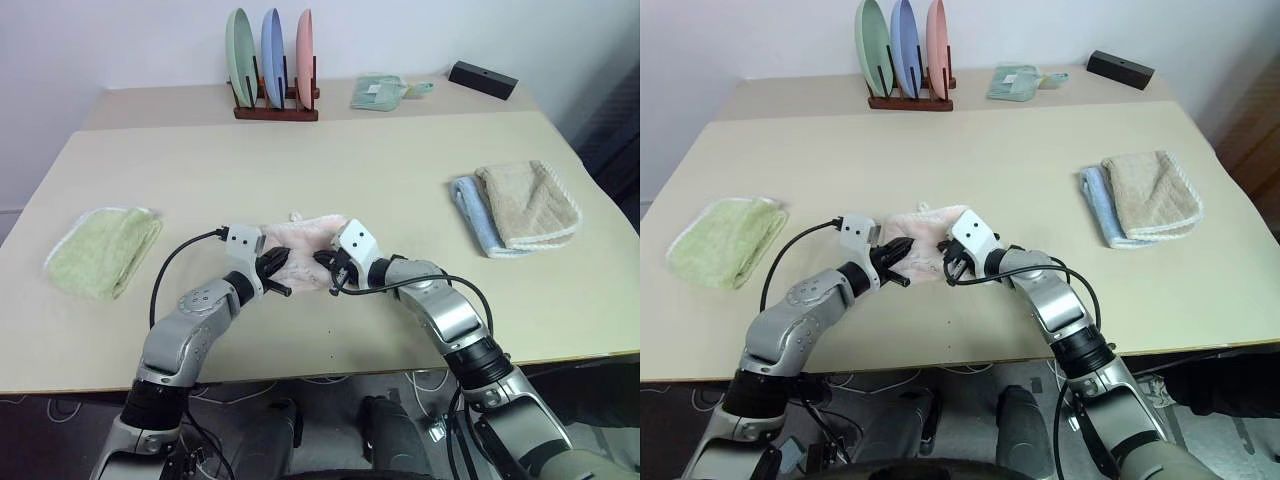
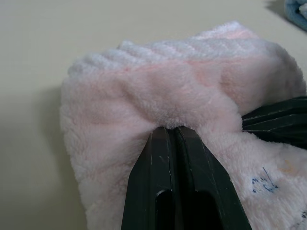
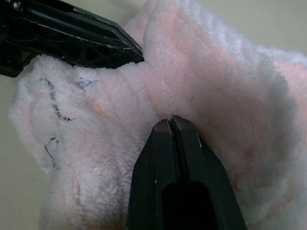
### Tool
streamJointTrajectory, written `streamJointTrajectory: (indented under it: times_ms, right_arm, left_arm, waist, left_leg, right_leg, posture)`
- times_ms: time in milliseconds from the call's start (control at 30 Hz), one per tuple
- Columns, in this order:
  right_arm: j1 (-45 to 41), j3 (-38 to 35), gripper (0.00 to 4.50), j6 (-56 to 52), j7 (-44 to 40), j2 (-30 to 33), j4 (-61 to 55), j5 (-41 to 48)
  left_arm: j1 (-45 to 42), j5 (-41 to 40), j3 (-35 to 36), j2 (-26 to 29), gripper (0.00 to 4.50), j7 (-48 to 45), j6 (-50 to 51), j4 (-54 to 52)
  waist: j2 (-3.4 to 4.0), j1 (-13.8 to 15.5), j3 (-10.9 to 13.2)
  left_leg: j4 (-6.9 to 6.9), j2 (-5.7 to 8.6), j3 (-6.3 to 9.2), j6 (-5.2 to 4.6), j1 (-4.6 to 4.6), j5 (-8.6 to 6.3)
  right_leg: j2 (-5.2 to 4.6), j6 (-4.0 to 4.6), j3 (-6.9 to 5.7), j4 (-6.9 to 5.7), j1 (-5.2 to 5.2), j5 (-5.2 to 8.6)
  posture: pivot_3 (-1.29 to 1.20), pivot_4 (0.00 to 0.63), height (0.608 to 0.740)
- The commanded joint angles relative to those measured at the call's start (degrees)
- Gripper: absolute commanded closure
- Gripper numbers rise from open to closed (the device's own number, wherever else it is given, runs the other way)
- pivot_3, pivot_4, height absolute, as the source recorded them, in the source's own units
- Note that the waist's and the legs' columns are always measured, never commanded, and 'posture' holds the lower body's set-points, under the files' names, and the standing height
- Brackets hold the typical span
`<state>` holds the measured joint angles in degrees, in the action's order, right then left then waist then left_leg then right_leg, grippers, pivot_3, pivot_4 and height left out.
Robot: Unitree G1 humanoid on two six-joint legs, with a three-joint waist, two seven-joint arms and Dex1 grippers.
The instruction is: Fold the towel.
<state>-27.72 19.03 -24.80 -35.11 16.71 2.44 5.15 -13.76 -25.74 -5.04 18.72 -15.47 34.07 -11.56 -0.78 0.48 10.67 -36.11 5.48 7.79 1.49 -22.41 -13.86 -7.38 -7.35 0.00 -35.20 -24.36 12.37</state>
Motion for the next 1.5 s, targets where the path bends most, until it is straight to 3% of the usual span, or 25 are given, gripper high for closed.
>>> streamJointTrajectory:
  times_ms: [33, 67, 133, 200, 233, 267, 367, 400, 567, 800, 900, 1100, 1300, 1400, 1500]
  right_arm:
    - [0.05, -4.84, 4.5, 0.92, -0.33, -0.71, -5.35, 3.55]
    - [-0.22, -6.15, 4.25, 0.54, -0.52, -0.53, -6.69, 4.55]
    - [-0.23, -6.8, 3.71, 0.81, -3.18, 2.43, -10.12, 5.02]
    - [0.61, -7.14, 2.88, 0.32, -6.72, 6.02, -14.49, 6.08]
    - [0.94, -7.29, 2.18, -0.03, -7.69, 7.05, -15.88, 6.74]
    - [1.58, -7.56, 1.88, -0.73, -9.26, 8.56, -18.04, 8.01]
    - [3.35, -7.81, 0.28, -2.8, -13.18, 12.25, -23.06, 10.78]
    - [3.81, -7.42, 0.0, -2.5, -14.36, 13.19, -23.99, 10.99]
    - [4.77, -6.33, 0.0, -1.9, -15.1, 13.79, -25.15, 10.7]
    - [5.42, -4.35, 0.0, -0.03, -13.66, 12.48, -25.16, 8.77]
    - [5.64, -4.29, 0.0, 0.48, -12.85, 12.35, -25.23, 8.28]
    - [6.12, -4.48, 0.0, 0.75, -11.58, 12.21, -25.56, 8.1]
    - [6.15, -4.7, 0.0, 1.35, -11.35, 12.22, -25.65, 7.91]
    - [6.18, -4.67, 0.0, 1.75, -11.71, 12.54, -25.48, 7.76]
    - [6.29, -4.51, 0.0, 1.97, -12.06, 12.6, -25.29, 7.85]
  left_arm:
    - [1.35, -3.07, 4.98, -2.03, 4.28, -0.39, -1.57, -4.38]
    - [1.51, -4.96, 7.26, -2.84, 4.32, 0.01, -1.25, -5.75]
    - [1.79, -9.69, 12.81, -3.72, 3.79, 1.52, 0.89, -8.45]
    - [2.44, -14.86, 18.17, -3.85, 3.17, 4.24, 4.77, -10.36]
    - [2.57, -16.57, 19.81, -3.89, 2.53, 5.46, 6.39, -10.8]
    - [2.89, -19.24, 21.72, -3.9, 2.17, 6.87, 8.84, -11.1]
    - [3.69, -25.45, 24.64, -3.69, 0.51, 10.69, 16.8, -11.18]
    - [3.65, -26.36, 25.04, -3.98, 0.05, 11.97, 18.29, -10.59]
    - [1.6, -34.12, 27.11, -8.12, 0.05, 17.07, 23.13, -6.33]
    - [-2.64, -32.56, 19.65, -13.65, 0.05, 17.83, 26.1, -0.93]
    - [-3.2, -31.85, 19.3, -15.13, 1.27, 18.3, 25.13, 0.16]
    - [-2.69, -31.9, 19.56, -16.01, 4.22, 18.47, 23.6, -1.09]
    - [-8.16, -32.23, 29.61, -15.94, 4.37, 20.04, 7.88, -5.02]
    - [-11.22, -31.54, 38.73, -10.92, 4.37, 23.97, -0.18, -6.1]
    - [-11.08, -30.31, 43.41, -7.59, 4.37, 27.13, -4.54, -5.89]
  waist:
    - [0.0, 0.0, 0.01]
    - [-0.01, -0.03, 0.03]
    - [-0.02, -0.01, 0.05]
    - [-0.01, -0.03, 0.05]
    - [-0.02, -0.03, 0.04]
    - [-0.02, -0.03, 0.04]
    - [-0.02, -0.01, 0.04]
    - [-0.04, 0.0, 0.05]
    - [-0.09, 0.26, 0.08]
    - [-0.09, 0.35, 0.07]
    - [-0.09, 0.28, 0.06]
    - [-0.09, 0.26, 0.07]
    - [-0.16, 0.21, 0.1]
    - [-0.15, 0.04, 0.1]
    - [-0.14, 0.11, 0.09]
  left_leg:
    - [0.0, -0.01, 0.0, 0.0, 0.0, 0.0]
    - [-0.01, -0.04, 0.02, 0.0, -0.02, 0.0]
    - [-0.01, -0.06, 0.06, 0.0, -0.06, 0.0]
    - [-0.01, -0.08, 0.07, 0.0, -0.06, 0.0]
    - [0.0, -0.08, 0.06, 0.0, -0.06, -0.01]
    - [0.0, -0.08, 0.06, 0.0, -0.05, -0.01]
    - [0.0, -0.1, 0.06, 0.0, -0.05, -0.01]
    - [-0.01, -0.1, 0.05, 0.0, -0.05, -0.01]
    - [-0.07, -0.1, 0.05, 0.01, -0.04, -0.01]
    - [-0.09, -0.07, 0.0, 0.02, -0.05, -0.01]
    - [-0.08, -0.07, 0.01, 0.02, -0.04, -0.01]
    - [-0.06, -0.08, 0.03, 0.03, -0.04, -0.01]
    - [-0.06, -0.12, 0.02, 0.07, -0.06, 0.0]
    - [-0.06, -0.22, 0.0, 0.2, -0.04, -0.06]
    - [-0.05, -0.25, -0.01, 0.3, -0.02, -0.1]
  right_leg:
    - [0.0, 0.0, 0.0, 0.0, 0.0, 0.0]
    - [0.0, 0.0, 0.0, 0.0, -0.01, 0.0]
    - [0.0, 0.0, 0.0, 0.0, -0.06, 0.0]
    - [0.02, 0.0, -0.01, 0.0, -0.06, 0.0]
    - [0.02, -0.01, -0.01, 0.0, -0.06, 0.0]
    - [0.02, -0.01, -0.01, 0.0, -0.06, 0.0]
    - [0.03, -0.02, -0.01, 0.0, -0.04, 0.01]
    - [0.03, -0.02, -0.01, 0.0, -0.04, 0.01]
    - [0.04, -0.02, -0.02, -0.01, 0.01, 0.0]
    - [0.03, -0.02, -0.02, 0.02, 0.05, 0.0]
    - [0.03, -0.02, -0.02, 0.02, 0.05, 0.0]
    - [0.04, -0.02, -0.02, 0.02, 0.04, 0.0]
    - [0.06, 0.01, -0.02, 0.03, 0.01, -0.01]
    - [0.15, 0.04, -0.02, 0.06, -0.01, -0.03]
    - [0.22, 0.04, 0.0, 0.08, -0.02, -0.03]
  posture:
    - [0.0, 0.15, 0.74]
    - [0.0, 0.15, 0.74]
    - [0.0, 0.15, 0.74]
    - [0.0, 0.15, 0.74]
    - [0.0, 0.15, 0.74]
    - [0.0, 0.15, 0.74]
    - [0.0, 0.15, 0.74]
    - [0.0, 0.15, 0.74]
    - [0.0, 0.15, 0.74]
    - [0.0, 0.15, 0.74]
    - [0.0, 0.15, 0.74]
    - [0.0, 0.15, 0.74]
    - [0.0, 0.15, 0.74]
    - [0.0, 0.15, 0.74]
    - [0.0, 0.15, 0.74]
